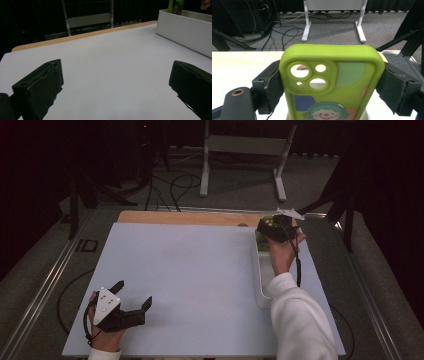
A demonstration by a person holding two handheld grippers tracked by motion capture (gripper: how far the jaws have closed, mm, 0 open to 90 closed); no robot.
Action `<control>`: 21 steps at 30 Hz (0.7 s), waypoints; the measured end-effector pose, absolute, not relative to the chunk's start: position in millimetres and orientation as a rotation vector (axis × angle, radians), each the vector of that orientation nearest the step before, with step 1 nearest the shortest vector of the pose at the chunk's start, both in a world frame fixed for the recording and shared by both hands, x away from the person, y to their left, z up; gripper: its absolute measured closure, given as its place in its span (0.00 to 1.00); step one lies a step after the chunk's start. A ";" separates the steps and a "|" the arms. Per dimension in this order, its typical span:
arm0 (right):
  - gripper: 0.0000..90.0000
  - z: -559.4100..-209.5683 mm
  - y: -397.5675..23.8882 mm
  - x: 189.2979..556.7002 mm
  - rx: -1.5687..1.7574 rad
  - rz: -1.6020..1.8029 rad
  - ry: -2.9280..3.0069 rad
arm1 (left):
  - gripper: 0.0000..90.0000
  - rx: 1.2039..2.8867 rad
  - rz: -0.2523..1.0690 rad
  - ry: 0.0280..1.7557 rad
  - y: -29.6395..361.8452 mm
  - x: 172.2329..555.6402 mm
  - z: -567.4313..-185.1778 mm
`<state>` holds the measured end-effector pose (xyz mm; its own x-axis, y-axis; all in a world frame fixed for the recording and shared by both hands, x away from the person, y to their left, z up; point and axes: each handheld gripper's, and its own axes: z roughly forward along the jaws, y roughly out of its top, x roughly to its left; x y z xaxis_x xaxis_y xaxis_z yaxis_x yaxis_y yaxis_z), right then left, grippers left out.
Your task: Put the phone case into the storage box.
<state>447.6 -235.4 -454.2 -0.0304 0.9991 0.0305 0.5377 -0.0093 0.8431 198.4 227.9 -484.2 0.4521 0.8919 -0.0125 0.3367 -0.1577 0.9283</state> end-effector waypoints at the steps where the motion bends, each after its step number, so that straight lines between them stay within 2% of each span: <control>1: 0.17 -454.3 -235.5 447.6 1.613 0.929 1.638 | 0.00 1.717 0.704 1.065 227.9 198.4 -484.2; 21: 0.17 -465.9 -234.9 450.1 1.646 0.889 1.670 | 0.00 1.719 0.704 1.065 227.8 198.1 -484.3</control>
